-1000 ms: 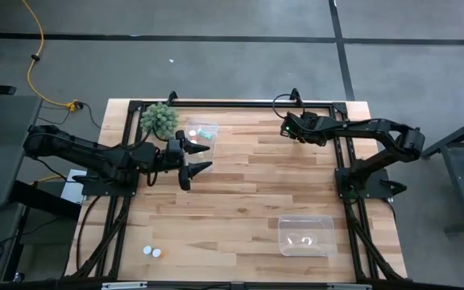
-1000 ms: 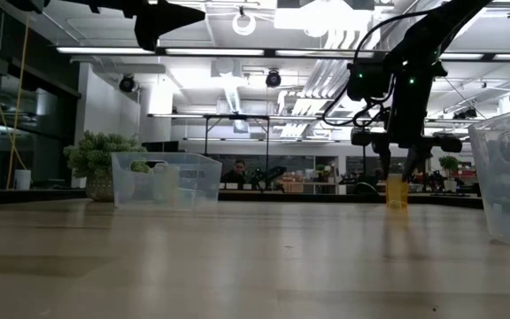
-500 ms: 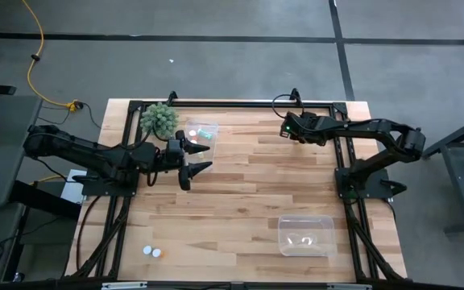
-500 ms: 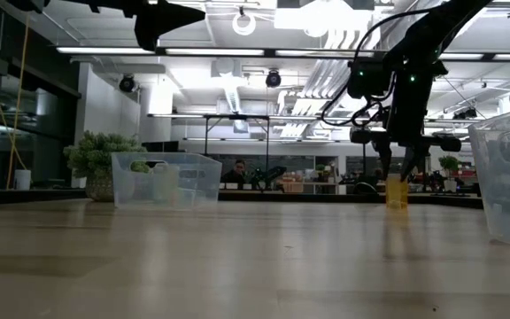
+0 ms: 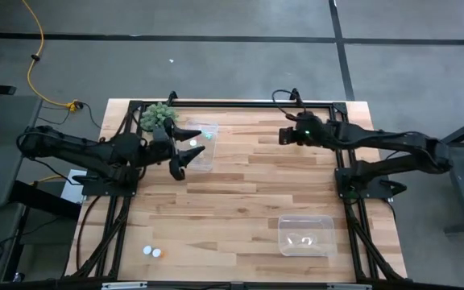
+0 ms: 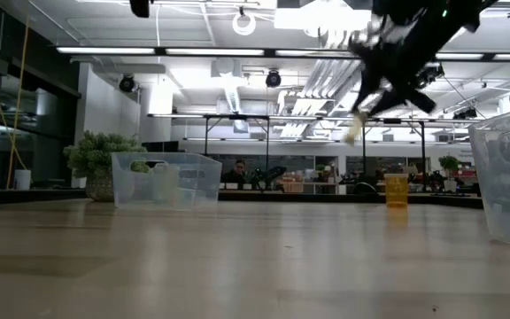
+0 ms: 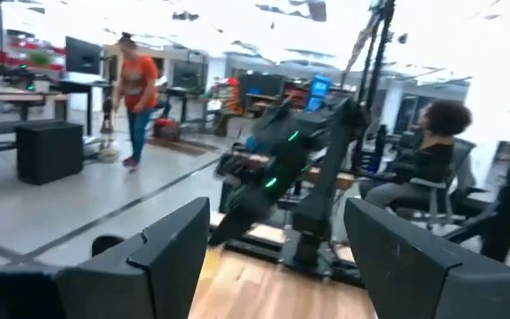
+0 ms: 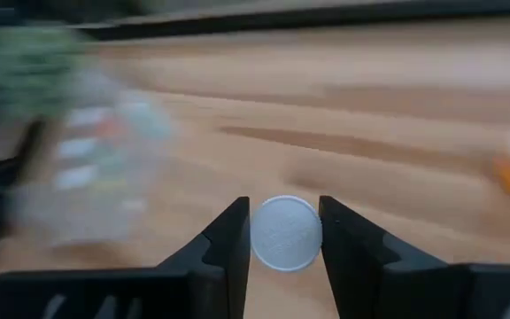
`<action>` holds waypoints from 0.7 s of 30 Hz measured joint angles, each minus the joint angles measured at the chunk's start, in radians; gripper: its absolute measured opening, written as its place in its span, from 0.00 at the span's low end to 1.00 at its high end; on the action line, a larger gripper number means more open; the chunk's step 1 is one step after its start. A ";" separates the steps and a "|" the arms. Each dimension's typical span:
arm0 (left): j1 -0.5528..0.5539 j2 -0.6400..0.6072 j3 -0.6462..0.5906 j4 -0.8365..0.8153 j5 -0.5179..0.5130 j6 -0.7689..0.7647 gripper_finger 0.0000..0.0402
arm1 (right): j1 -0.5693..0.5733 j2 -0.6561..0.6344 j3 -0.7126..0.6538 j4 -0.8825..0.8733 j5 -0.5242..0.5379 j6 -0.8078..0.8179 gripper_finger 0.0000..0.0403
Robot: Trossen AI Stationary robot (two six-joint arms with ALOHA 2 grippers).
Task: Pick and place medicine bottles into bin by pill shape (circle, oval)
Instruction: Put the yellow tablet bottle into the top transparent bin
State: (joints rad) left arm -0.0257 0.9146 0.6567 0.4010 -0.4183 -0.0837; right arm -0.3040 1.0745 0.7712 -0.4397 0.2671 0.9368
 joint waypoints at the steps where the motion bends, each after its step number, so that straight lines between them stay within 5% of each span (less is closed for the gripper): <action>1: 0.000 0.000 0.000 -0.011 -0.003 0.000 0.63 | 0.018 -0.024 0.000 0.041 -0.017 -0.035 0.25; 11: 0.000 0.001 0.000 -0.259 -0.005 -0.196 0.63 | 0.214 -0.081 0.000 0.340 -0.192 -0.238 0.26; 21: 0.000 0.001 -0.001 -0.289 0.048 -0.236 0.63 | 0.343 -0.041 0.000 0.378 -0.142 -0.317 0.26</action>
State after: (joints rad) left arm -0.0257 0.9157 0.6559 0.1120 -0.3702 -0.3195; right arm 0.0388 1.0338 0.7714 -0.0619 0.1249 0.6197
